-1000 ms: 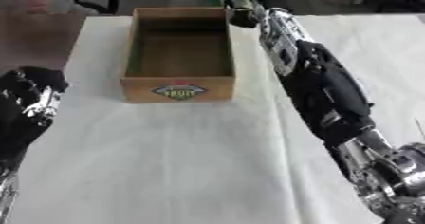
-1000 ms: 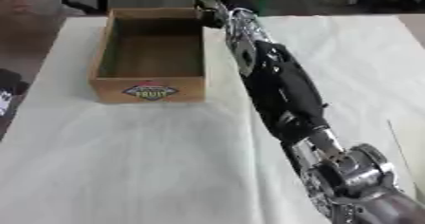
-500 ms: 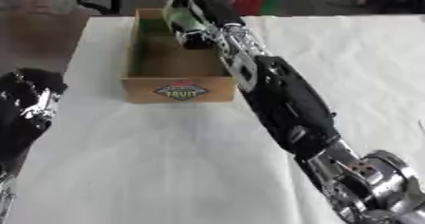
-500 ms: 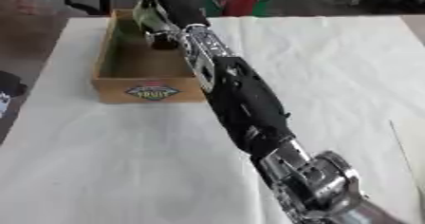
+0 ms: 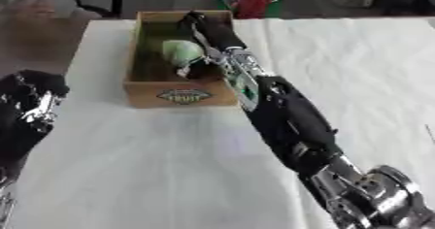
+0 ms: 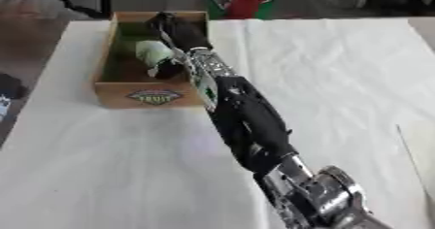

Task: Pick up objects on the table and place them in the box.

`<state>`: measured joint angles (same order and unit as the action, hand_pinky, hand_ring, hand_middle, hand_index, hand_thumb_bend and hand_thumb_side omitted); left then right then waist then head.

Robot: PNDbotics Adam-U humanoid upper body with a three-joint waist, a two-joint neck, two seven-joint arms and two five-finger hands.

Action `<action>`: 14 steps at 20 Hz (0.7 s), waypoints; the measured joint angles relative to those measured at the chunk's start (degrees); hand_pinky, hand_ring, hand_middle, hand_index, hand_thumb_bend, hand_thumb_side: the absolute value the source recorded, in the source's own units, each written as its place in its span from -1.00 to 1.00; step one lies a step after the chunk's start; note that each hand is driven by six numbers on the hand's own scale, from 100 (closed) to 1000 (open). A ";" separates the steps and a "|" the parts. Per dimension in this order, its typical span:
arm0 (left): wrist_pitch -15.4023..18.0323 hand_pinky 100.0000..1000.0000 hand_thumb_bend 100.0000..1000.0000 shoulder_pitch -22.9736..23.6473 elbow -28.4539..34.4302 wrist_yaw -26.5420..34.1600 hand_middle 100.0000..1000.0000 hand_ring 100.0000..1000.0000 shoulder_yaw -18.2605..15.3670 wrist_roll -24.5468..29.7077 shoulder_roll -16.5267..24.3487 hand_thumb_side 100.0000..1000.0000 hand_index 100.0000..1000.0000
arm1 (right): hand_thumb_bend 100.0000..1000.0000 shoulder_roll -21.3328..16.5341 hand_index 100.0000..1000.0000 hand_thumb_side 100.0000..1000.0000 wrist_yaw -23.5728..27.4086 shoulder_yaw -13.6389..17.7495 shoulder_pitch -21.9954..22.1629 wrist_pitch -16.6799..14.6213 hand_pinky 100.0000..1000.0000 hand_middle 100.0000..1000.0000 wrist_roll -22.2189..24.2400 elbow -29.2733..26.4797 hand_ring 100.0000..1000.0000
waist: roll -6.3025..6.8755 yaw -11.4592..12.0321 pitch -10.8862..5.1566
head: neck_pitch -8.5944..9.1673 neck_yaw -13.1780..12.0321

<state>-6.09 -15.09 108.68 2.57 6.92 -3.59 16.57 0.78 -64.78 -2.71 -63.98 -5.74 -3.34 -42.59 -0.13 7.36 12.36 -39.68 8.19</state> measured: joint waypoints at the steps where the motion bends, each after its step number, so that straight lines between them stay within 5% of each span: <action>1: 0.00 0.40 -0.65 0.00 0.00 0.00 0.04 0.17 0.00 0.00 0.00 -0.40 0.08 | 0.17 -0.11 0.65 -0.58 0.36 0.23 0.01 0.28 0.40 0.64 -0.51 -0.38 0.70 | 0.00 -0.06 0.00 | 0.00 -0.01; 7: 0.00 0.40 -0.64 0.01 0.00 0.00 0.04 0.16 0.00 -0.04 -0.01 -0.41 0.08 | -0.09 -2.37 0.63 -0.82 5.20 1.60 0.02 2.15 0.29 0.56 -3.60 -3.66 0.62 | 0.05 -0.79 -0.22 | 0.00 -0.13; 14: 0.05 0.40 -0.64 0.45 0.00 0.00 0.04 0.16 -0.03 -0.26 -0.01 -0.41 0.08 | -0.19 -9.40 0.58 -0.88 14.30 5.07 1.70 5.86 0.18 0.48 -7.04 -6.57 0.53 | 0.06 -1.65 -0.63 | 0.00 -0.68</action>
<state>-6.04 -14.64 108.68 2.57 6.90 -3.86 16.56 -8.62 -50.48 2.36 -62.27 0.12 -10.39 -49.16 -0.06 5.70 11.74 -39.67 7.51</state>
